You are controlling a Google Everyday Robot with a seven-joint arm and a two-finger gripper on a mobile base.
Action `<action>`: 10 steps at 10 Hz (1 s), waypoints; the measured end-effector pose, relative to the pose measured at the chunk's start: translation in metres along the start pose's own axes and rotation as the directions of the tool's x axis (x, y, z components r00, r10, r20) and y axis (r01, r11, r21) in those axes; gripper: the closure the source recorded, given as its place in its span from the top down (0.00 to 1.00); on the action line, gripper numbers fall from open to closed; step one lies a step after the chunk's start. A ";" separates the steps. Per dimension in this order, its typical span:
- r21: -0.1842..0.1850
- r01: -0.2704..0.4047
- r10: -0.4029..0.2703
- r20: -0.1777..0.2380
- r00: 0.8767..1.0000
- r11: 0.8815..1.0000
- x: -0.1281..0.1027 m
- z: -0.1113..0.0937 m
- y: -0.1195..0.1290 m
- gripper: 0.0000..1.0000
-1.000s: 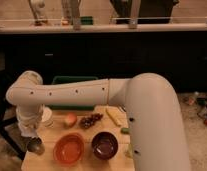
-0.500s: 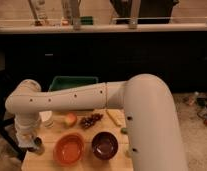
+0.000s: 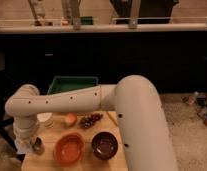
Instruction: Place towel in metal cup
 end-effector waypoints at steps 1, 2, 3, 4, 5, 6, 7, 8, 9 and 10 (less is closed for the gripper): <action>0.008 0.001 -0.001 0.007 1.000 1.000 0.002 0.003 0.002 0.00; 0.012 -0.001 0.001 0.010 1.000 1.000 0.003 0.004 0.004 0.00; 0.015 -0.002 0.002 0.013 1.000 1.000 0.004 0.005 0.007 0.00; 0.018 -0.005 0.004 0.015 1.000 1.000 0.005 0.006 0.008 0.00; 0.020 -0.008 0.008 0.015 1.000 1.000 0.005 0.007 0.010 0.00; 0.020 -0.011 0.011 0.016 1.000 1.000 0.005 0.007 0.011 0.00; 0.016 -0.014 0.013 0.018 1.000 1.000 0.005 0.007 0.013 0.00; 0.012 -0.020 0.020 0.020 1.000 1.000 0.004 0.008 0.015 0.00; 0.008 -0.026 0.026 0.021 0.999 1.000 0.003 0.008 0.017 0.00; 0.006 -0.031 0.031 0.022 0.999 0.999 0.002 0.008 0.019 0.00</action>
